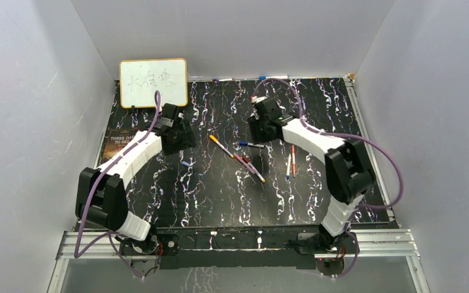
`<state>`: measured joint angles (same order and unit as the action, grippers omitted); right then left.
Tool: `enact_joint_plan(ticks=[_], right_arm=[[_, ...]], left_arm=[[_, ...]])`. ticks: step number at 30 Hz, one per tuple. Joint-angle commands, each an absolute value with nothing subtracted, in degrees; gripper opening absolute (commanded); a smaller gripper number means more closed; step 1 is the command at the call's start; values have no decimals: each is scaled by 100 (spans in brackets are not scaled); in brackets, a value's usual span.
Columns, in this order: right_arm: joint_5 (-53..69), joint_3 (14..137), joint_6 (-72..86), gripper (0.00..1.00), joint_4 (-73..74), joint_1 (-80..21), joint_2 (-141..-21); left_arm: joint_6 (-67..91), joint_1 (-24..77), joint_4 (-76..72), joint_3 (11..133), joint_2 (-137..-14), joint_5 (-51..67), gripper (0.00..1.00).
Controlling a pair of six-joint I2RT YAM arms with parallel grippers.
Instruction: Open the pen caps
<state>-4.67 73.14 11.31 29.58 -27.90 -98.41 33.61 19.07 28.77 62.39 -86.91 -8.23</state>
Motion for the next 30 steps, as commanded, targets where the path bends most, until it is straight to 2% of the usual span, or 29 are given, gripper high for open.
enact_joint_plan(ticks=[1, 2, 3, 4, 5, 13, 24, 30], right_arm=[[-191, 7861, 566, 48, 2762, -2970, -10586], [-215, 7995, 479, 48, 2769, -3011, -10730], [-250, 8149, 399, 48, 2798, -3033, -10891], [-281, 8308, 320, 48, 2870, -3047, -11029], [-321, 8447, 245, 48, 2919, -3047, -11154], [-369, 9002, -22, 51, 3169, -3064, -11688], [-270, 8485, -44, 52, 3144, -3111, -11826], [-193, 8020, 202, 40, 2978, -3209, -11645]], left_arm=[[3338, 1882, 3263, 6425, -8273, -447, 71], [3337, 1885, 3296, 6420, -8215, -383, 77], [3336, 1883, 3311, 6402, -8145, -304, 90], [3340, 1881, 3329, 6380, -8058, -242, 97], [3341, 1881, 3360, 6373, -7979, -192, 98], [3360, 1881, 3604, 6370, -7501, -88, 98], [3405, 1881, 3521, 6319, -7402, 234, 98], [3409, 1881, 3545, 6247, -7292, 267, 99]])
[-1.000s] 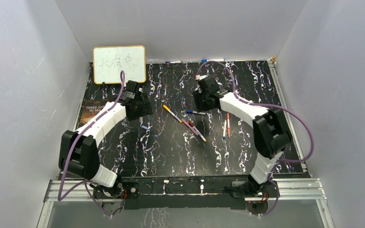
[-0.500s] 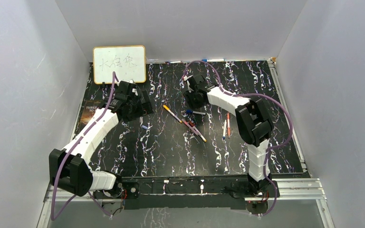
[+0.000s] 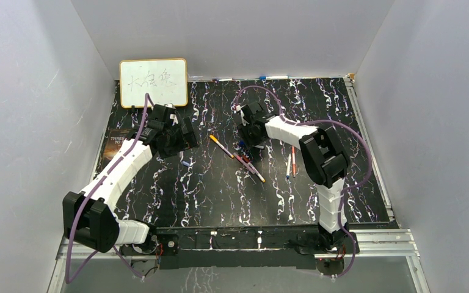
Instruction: Open the pen caps
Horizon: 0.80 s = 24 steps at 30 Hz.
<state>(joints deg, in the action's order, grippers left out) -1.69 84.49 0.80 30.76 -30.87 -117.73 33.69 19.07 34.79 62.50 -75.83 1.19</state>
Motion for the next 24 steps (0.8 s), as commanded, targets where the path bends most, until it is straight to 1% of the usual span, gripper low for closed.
enact_joint_plan(ticks=[1, 2, 5, 6, 7, 10, 13, 15, 18, 21, 24], right_arm=[[-195, 7915, 214, 37, 2938, -3266, -11605], [-224, 7832, 223, 31, 2920, -3320, -11576], [-233, 7592, 304, 8, 2903, -3446, -11478], [-214, 7504, 364, 2, 2878, -3462, -11406], [-186, 7406, 420, 0, 2833, -3459, -11322], [-193, 7253, 541, 0, 2774, -3461, -10976], [-221, 7416, 683, 0, 2946, -3456, -10565], [-14, 7560, 840, 0, 3037, -3453, -10256], [854, 7512, 1325, 0, 2852, -3463, -9676], [2050, 7080, 2052, 0, 2153, -3486, -9224], [2606, 6719, 2660, 0, 1623, -3677, -8994]], left_arm=[[3422, 1881, 3539, 6227, -7273, 276, 98], [3433, 1882, 3524, 6204, -7261, 297, 98], [3505, 1890, 3390, 6088, -7230, 481, 98], [3544, 1890, 3335, 6043, -7221, 569, 98], [3607, 1890, 3254, 5986, -7205, 704, 98], [3909, 1894, 2712, 5647, -7081, 1196, 98], [4418, 1906, 1951, 5201, -6920, 1682, 98], [4816, 1922, 1284, 4880, -6808, 1966, 99], [5407, 2023, 597, 4535, -6704, 2076, 98], [5860, 2103, 44, 4235, -6657, 2077, 98], [6080, 2251, -262, 4144, -6694, 1955, 98]])
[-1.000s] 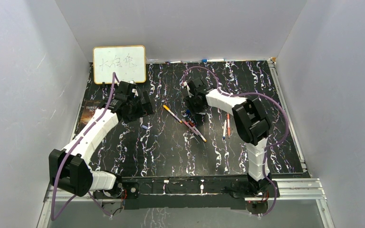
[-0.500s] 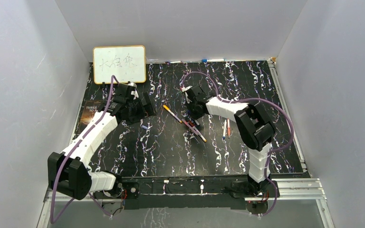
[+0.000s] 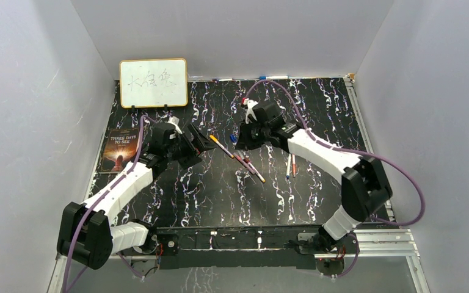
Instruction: Open the pen caps
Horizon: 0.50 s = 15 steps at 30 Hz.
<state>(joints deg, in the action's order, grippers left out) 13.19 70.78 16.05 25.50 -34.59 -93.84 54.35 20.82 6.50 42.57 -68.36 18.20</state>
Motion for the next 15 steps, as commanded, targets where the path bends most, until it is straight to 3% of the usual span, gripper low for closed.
enact_joint_plan(ticks=[1, 12, 15], right_arm=[[2668, 6656, 2764, 0, 1525, -3757, -8956], [2635, 6706, 3273, 0, 1023, -4522, -9106], [2550, 6683, 3312, 0, 998, -4551, -9048]], left_arm=[[6102, 2311, -285, 4159, -6739, 1892, 98], [6239, 3038, -252, 4418, -7212, 994, 98], [6193, 3099, -105, 4488, -7210, 838, 90]])
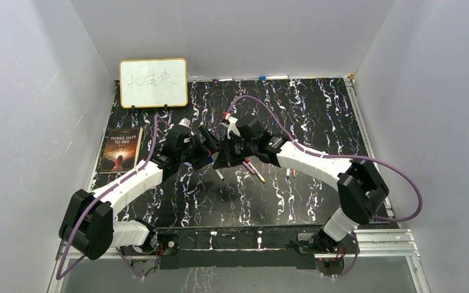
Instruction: Open the pen caps
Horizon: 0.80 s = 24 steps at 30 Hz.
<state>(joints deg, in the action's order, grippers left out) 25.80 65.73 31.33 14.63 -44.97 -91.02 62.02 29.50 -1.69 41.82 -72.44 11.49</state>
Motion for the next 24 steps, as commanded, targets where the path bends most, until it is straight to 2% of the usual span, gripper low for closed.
enact_joint_plan(ticks=[1, 9, 12, 17, 19, 21, 22, 24], right_arm=[[2485, 6676, 3307, 0, 1020, -4553, -9030], [2097, 6653, 3277, 0, 1219, -4544, -9069], [2022, 6653, 3277, 0, 1261, -4541, -9073], [1924, 6669, 3278, 0, 1283, -4542, -9075], [1965, 6715, 3286, 0, 1290, -4544, -9091], [2065, 6774, 3278, 25, 1327, -4544, -9163], [2140, 6810, 3278, 31, 1354, -4544, -9206], [2233, 6829, 3301, 36, 1346, -4550, -9329]], left_arm=[[6180, 3101, -53, 4495, -7193, 794, 84], [6060, 3119, 320, 4580, -7198, 721, 46], [6040, 3119, 328, 4515, -7173, 712, 19], [5943, 3128, 361, 4557, -7266, 812, 9], [5910, 3129, 370, 4584, -7308, 853, 8], [5911, 3129, 370, 4595, -7337, 859, 8], [5926, 3128, 351, 4601, -7346, 861, 8], [5962, 3129, 291, 4603, -7340, 861, 8]])
